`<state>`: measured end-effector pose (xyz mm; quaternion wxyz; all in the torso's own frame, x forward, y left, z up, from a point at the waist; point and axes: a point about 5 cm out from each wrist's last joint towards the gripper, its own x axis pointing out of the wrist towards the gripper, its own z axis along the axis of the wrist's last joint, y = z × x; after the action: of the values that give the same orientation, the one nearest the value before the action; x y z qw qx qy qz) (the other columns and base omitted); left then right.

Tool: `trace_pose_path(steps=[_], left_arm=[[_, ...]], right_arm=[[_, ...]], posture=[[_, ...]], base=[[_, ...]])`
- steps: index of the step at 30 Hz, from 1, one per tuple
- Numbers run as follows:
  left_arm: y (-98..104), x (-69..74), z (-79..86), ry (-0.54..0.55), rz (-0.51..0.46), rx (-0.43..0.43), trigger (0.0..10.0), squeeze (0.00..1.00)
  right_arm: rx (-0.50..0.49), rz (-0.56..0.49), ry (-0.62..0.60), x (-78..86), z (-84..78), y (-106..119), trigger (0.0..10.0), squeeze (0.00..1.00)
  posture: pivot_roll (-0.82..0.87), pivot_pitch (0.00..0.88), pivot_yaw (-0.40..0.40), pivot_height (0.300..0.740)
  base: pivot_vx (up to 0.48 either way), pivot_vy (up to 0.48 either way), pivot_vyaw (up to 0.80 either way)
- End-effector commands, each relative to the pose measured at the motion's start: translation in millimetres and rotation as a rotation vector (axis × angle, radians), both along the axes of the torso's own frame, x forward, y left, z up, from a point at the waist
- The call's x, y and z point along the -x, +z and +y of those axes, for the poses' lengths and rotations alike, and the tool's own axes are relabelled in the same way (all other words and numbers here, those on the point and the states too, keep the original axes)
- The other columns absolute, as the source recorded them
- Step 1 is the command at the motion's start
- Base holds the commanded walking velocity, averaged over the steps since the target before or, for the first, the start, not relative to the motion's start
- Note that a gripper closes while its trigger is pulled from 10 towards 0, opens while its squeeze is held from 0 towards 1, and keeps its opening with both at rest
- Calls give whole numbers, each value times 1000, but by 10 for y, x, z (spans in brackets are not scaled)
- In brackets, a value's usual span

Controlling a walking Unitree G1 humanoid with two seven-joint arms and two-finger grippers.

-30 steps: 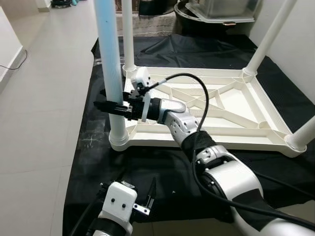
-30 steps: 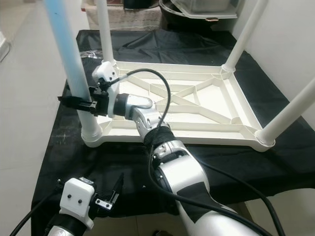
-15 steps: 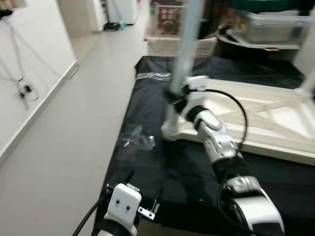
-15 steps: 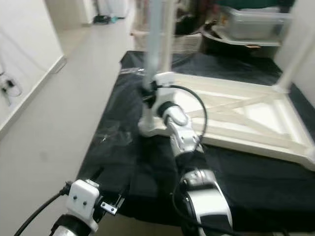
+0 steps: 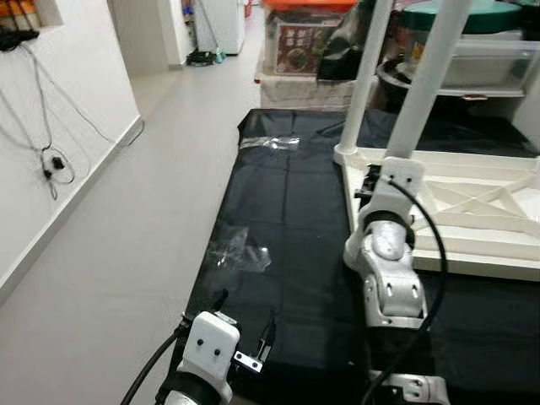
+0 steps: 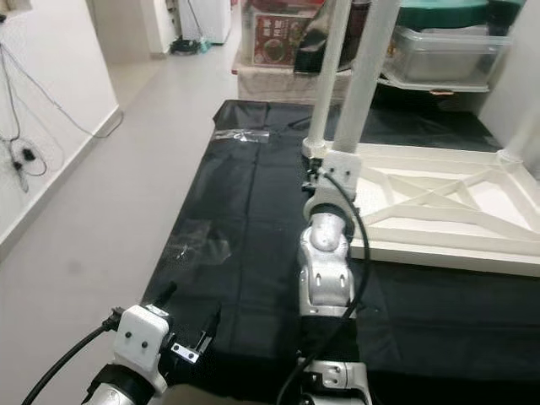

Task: Building children table

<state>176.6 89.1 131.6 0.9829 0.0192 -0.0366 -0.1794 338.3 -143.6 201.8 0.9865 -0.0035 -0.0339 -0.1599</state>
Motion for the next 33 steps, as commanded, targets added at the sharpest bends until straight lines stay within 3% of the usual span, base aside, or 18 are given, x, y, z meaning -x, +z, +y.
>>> trace_pose_path(steps=[1, 2, 5, 6, 9, 10, 11, 12, 14, 15, 17, 18, 20, 23, 24, 26, 33], left_arm=[[-65, 0, 17, 0, 25, -8, 10000, 0], [-68, -5, 17, -1, 24, -7, 10000, 0], [-70, -9, 17, -2, 24, -6, 10000, 0], [-67, -13, 17, -4, 20, -5, 10000, 0], [-62, -14, 13, -7, 14, -6, 10000, 0], [-58, -15, 12, -10, 11, -7, 10000, 0], [-55, -15, 10, -13, 8, -8, 10000, 0], [-55, -15, 10, -13, 8, -8, 10000, 0], [-58, -19, 8, -16, 7, -9, 10000, 0], [-58, -19, 8, -16, 7, -9, 10000, 0], [-64, -28, 5, -18, 7, -10, 10000, 0], [-64, -28, 5, -18, 7, -10, 10000, 0], [-65, -35, 3, -19, 5, -11, 10000, 0], [-65, -38, 2, -18, 1, -12, 10000, 0], [-65, -38, 2, -18, 1, -12, 10000, 0], [-65, -42, 2, -17, -1, -11, 10000, 0], [-62, -42, 3, -15, -4, -13, 10000, 0]], right_arm=[[-10, 136, 80, 51, 100, -357, 10000, 0], [-5, 104, 142, 68, 117, -351, 10000, 173], [-5, 82, 181, 84, 126, -349, 10000, 173], [11, 70, 189, 115, 103, -354, 10000, 1000], [25, 71, 181, 124, 58, -378, 10000, 1000], [16, 67, 204, 115, 36, -395, 10000, 47], [-10, 31, 282, 94, 50, -384, 10000, 0], [-10, 31, 282, 94, 50, -384, 10000, 0], [-59, -13, 435, 41, 93, -370, 10000, 0], [-59, -13, 435, 41, 93, -370, 10000, 0], [-96, -10, 589, -41, 99, -384, 10000, 0], [-96, -10, 589, -41, 99, -384, 10000, 0], [-134, 0, 769, -130, 76, -363, 10000, 0], [-97, 54, 1017, -201, 55, -333, 10000, 0], [-97, 54, 1017, -201, 55, -333, 10000, 0], [-101, 102, 1179, -219, 46, -329, 10000, 0], [-56, 165, 1422, -228, 111, -275, 10000, 0]], posture=[[-37, 70, -1, 740], [-42, 68, -5, 740], [-42, 68, -5, 740], [-42, 68, -5, 740], [-42, 69, -4, 740], [-42, 70, -3, 740], [-42, 70, -3, 740], [-42, 70, -3, 740], [-44, 67, 1, 740], [-44, 67, 1, 740], [-42, 64, 2, 740], [-42, 64, 2, 740], [-42, 64, 2, 740], [-35, 61, 1, 740], [-35, 61, 1, 740], [-35, 61, 1, 740], [-35, 61, 1, 740]], base=[[0, 0, 0], [0, 0, 0], [0, 0, 0], [0, 0, 0], [0, 0, 0], [0, 0, 0], [0, 0, 0], [0, 0, 0], [0, 0, 0], [0, 0, 0], [0, 0, 0], [0, 0, 0], [0, 0, 0], [0, 0, 0], [0, 0, 0], [0, 0, 0], [0, 0, 0]])
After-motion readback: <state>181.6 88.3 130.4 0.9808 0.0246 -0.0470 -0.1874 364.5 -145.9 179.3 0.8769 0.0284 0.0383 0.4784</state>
